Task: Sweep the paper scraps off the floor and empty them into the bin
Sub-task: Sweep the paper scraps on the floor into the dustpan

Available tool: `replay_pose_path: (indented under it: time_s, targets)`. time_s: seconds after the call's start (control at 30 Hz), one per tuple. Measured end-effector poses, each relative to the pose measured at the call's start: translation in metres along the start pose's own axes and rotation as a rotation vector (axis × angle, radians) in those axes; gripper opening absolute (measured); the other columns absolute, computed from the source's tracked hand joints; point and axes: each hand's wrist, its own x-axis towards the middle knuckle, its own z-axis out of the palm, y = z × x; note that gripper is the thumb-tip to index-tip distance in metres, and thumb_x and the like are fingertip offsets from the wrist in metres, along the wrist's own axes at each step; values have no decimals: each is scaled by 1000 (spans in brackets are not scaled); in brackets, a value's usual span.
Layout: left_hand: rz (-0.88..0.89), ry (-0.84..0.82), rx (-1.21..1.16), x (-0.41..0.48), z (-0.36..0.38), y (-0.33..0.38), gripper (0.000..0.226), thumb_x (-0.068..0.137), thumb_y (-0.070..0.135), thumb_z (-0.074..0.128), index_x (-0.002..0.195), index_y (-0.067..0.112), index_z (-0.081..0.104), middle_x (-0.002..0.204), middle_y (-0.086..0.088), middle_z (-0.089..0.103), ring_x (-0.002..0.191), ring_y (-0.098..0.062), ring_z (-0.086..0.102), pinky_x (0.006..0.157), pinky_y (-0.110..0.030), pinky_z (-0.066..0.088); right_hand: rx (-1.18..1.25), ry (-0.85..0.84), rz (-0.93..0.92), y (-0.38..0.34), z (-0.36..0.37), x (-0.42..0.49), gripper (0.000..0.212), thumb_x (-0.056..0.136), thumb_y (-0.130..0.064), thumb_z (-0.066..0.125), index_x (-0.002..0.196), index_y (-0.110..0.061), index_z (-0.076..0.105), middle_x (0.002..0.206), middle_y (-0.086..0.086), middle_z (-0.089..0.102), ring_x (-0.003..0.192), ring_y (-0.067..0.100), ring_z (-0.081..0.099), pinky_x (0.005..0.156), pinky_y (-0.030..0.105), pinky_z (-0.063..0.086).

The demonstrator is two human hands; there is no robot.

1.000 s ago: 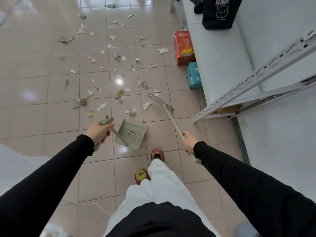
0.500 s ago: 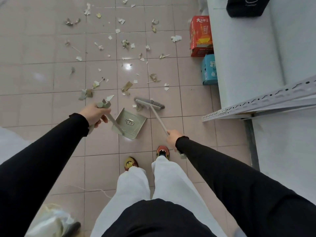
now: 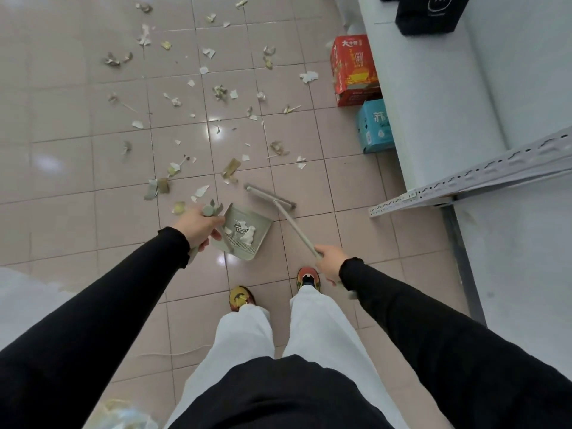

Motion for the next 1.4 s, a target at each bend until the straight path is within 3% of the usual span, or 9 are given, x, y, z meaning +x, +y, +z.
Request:
replay_pose_path:
  time_s: [0.13, 0.33, 0.53, 0.63, 0.9, 1.03, 1.13, 1.23, 1.4]
  targets:
    - [23, -28, -7, 2, -9, -11, 26, 97, 23, 58, 109, 1, 61, 86, -15, 64, 46, -13, 39, 34, -19, 32, 145, -86, 31, -7, 18, -10, 44, 97, -5, 37, 139, -11, 49, 75, 8, 51, 28, 6, 39, 30, 18, 33]
    - [112, -37, 12, 12, -21, -9, 15, 97, 25, 60, 100, 10, 61, 99, -20, 69, 46, -13, 41, 40, -22, 35, 438, 39, 29, 23, 9, -51, 52, 94, -3, 45, 142, -22, 48, 89, 10, 55, 42, 12, 41, 34, 23, 35]
    - [126, -53, -5, 35, -12, 40, 23, 96, 22, 61, 112, 6, 59, 99, -19, 68, 46, -14, 39, 36, -20, 33, 371, 261, 22, 11, -59, 1, 57, 97, -4, 42, 151, -21, 37, 84, 7, 56, 47, 16, 40, 33, 22, 37]
    - [136, -46, 31, 53, 1, 75, 27, 97, 24, 60, 117, 6, 59, 103, -20, 69, 47, -13, 40, 35, -19, 33, 288, 299, 25, -3, -112, 36, 54, 99, -2, 38, 151, -16, 37, 99, 11, 56, 51, 17, 44, 34, 23, 39]
    - [114, -45, 61, 97, 39, 161, 19, 97, 22, 58, 109, 7, 60, 90, -14, 64, 46, -14, 40, 35, -18, 31, -55, 244, 153, -3, -179, 116, 39, 96, -4, 40, 132, -1, 54, 110, 19, 65, 92, 37, 66, 81, 45, 58]
    - [108, -48, 100, 107, 50, 178, 13, 96, 22, 58, 102, 10, 59, 89, -14, 63, 46, -15, 40, 37, -20, 31, -117, 59, 135, 11, -161, 79, 45, 99, -5, 38, 143, -8, 45, 91, 7, 54, 60, 15, 45, 50, 24, 43]
    - [111, -46, 105, 108, 52, 179, 9, 96, 23, 58, 99, 14, 58, 92, -15, 63, 47, -15, 40, 38, -21, 32, 98, 0, 124, 25, -167, 26, 48, 98, -5, 38, 144, -19, 46, 87, 10, 53, 51, 14, 41, 38, 23, 37]
    - [93, -27, 101, 108, 48, 177, 8, 93, 30, 60, 96, 23, 58, 96, -15, 68, 48, -17, 44, 42, -23, 35, 251, -24, 89, 27, -180, -13, 54, 97, -6, 41, 146, -27, 43, 90, 10, 54, 49, 12, 41, 37, 24, 37]
    - [78, 2, 51, 105, 41, 175, 21, 93, 27, 61, 108, 12, 61, 103, -20, 69, 48, -17, 43, 41, -22, 34, 225, 81, -13, -10, -197, 21, 48, 99, -8, 39, 146, -22, 43, 84, 9, 55, 52, 15, 43, 36, 22, 38]
